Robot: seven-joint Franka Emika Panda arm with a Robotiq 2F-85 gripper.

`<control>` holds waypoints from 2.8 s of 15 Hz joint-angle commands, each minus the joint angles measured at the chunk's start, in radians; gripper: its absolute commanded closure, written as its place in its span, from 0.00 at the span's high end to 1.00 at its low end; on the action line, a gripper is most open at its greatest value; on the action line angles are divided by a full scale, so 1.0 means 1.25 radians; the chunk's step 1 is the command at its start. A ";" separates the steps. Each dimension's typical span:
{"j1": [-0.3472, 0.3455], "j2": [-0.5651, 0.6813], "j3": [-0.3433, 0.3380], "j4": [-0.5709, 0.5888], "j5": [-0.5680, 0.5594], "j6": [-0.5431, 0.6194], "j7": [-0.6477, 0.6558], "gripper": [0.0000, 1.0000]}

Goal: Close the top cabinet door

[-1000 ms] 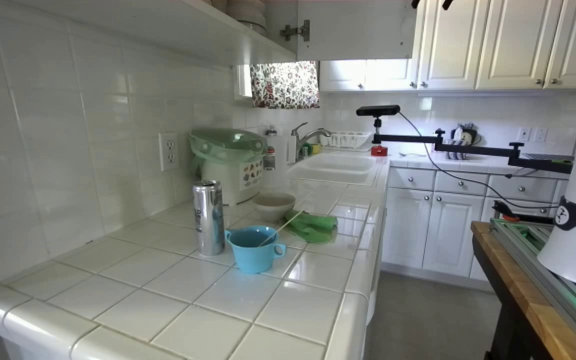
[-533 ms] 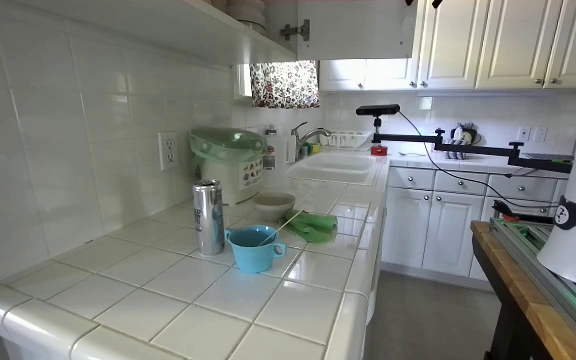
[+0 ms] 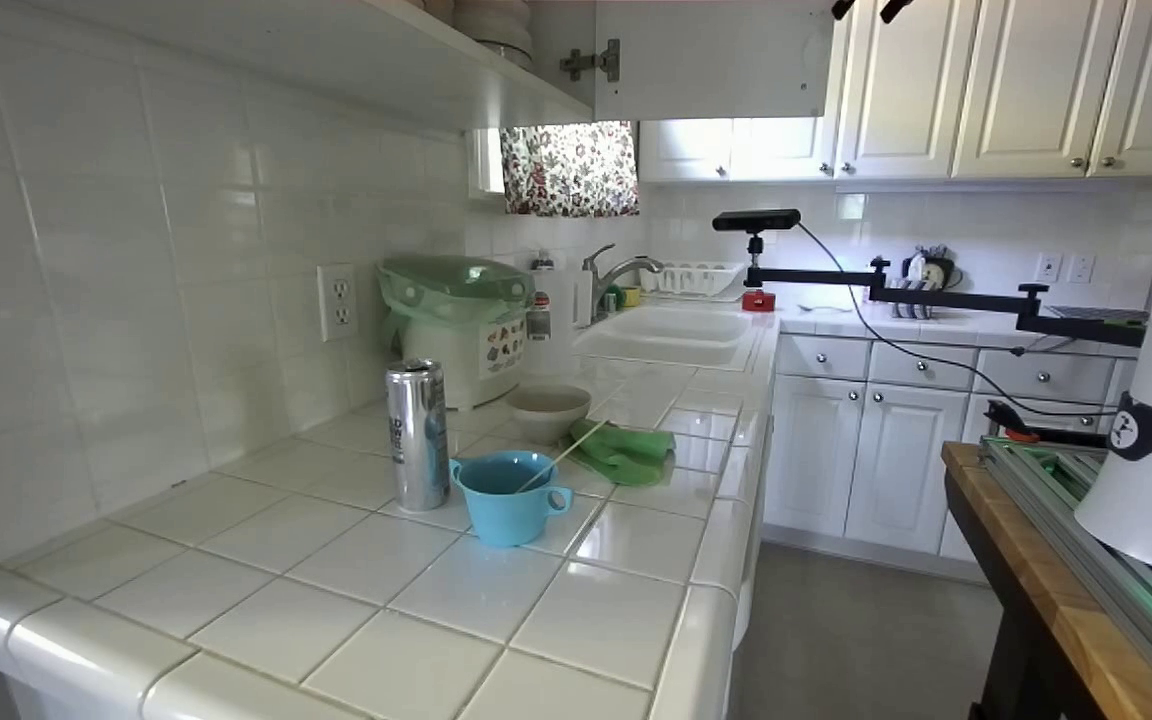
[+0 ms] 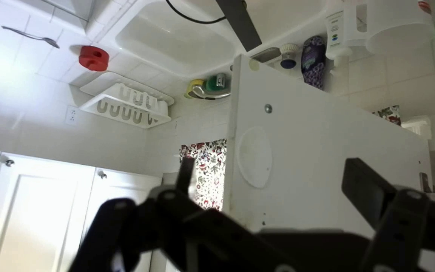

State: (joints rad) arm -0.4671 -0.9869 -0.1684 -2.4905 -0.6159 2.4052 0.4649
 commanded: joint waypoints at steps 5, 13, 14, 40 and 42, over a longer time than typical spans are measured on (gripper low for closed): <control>-0.038 -0.027 -0.082 -0.026 0.035 0.090 -0.163 1.00; -0.009 0.049 -0.181 0.011 0.077 0.176 -0.347 1.00; 0.005 0.066 -0.197 0.024 0.090 0.182 -0.387 1.00; 0.165 0.066 -0.096 0.012 0.187 0.261 -0.603 1.00; 0.179 0.064 -0.091 0.013 0.192 0.258 -0.607 1.00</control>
State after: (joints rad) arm -0.2756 -0.9098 -0.2850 -2.4682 -0.4038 2.7036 -0.2606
